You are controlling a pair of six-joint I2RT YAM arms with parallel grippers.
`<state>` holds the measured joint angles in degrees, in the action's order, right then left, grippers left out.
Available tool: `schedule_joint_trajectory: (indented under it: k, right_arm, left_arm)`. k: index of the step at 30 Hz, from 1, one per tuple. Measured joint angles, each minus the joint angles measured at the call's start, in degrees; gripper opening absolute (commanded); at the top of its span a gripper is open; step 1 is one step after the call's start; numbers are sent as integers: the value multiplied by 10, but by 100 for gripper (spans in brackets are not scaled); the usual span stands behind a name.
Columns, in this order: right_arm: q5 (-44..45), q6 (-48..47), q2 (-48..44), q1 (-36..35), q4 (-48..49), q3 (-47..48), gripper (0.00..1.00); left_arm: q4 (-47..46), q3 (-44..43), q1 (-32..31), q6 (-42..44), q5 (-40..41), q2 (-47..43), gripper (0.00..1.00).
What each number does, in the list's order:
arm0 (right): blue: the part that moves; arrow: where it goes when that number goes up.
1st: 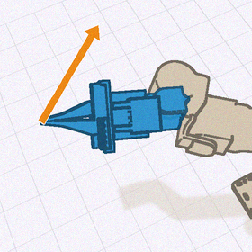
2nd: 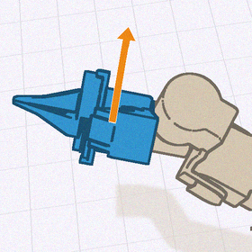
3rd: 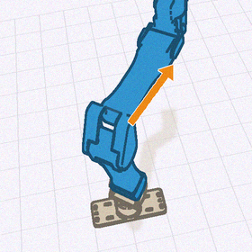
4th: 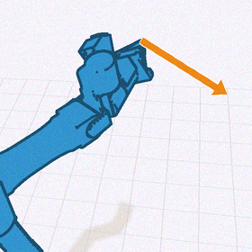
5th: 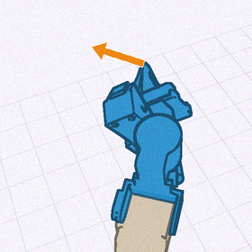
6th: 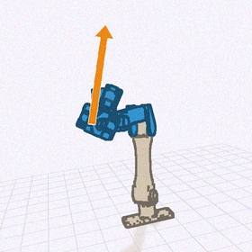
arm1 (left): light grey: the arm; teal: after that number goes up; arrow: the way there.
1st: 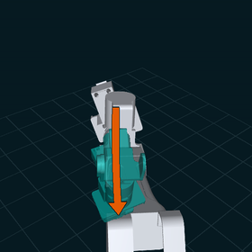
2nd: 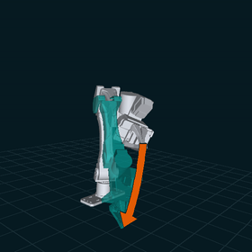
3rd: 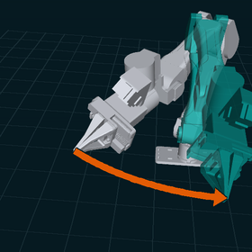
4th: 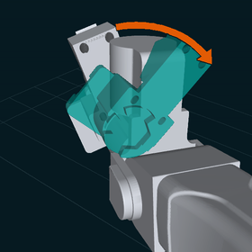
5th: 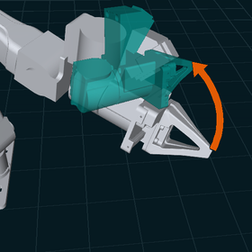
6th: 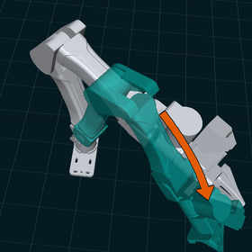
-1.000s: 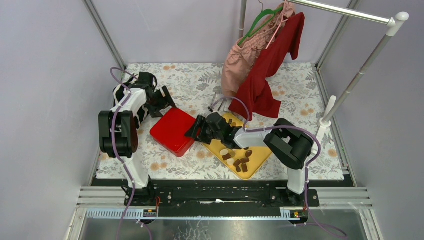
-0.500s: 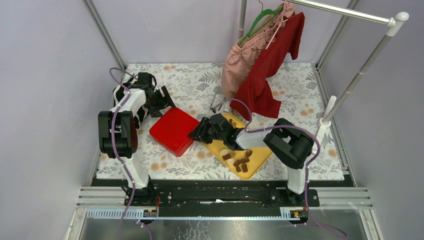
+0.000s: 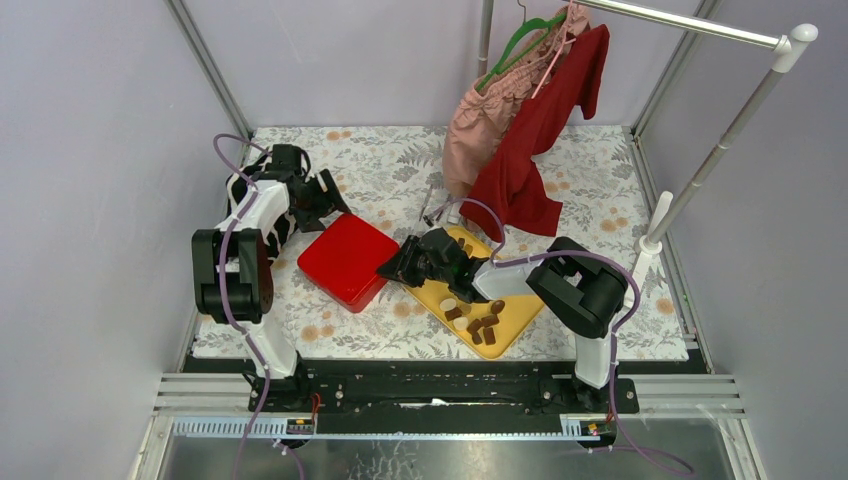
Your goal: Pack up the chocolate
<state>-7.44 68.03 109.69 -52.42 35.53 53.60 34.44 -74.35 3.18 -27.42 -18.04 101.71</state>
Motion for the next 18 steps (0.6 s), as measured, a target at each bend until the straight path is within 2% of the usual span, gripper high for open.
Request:
schedule_joint_trajectory:
  k: [9,12,16,18]
  right_arm:
    - [0,8,0,1,16,-10,0]
    - [0,9,0,2,22,-14,27]
    - [4,5,-1,2,28,-19,55]
    - [8,3,-1,4,23,-23,65]
  left_arm:
    - [-9,9,0,0,1,-7,82]
    - [-8,10,0,0,3,-10,82]
    - [-6,10,0,-1,2,-11,82]
    - [-4,12,0,-1,1,-11,82]
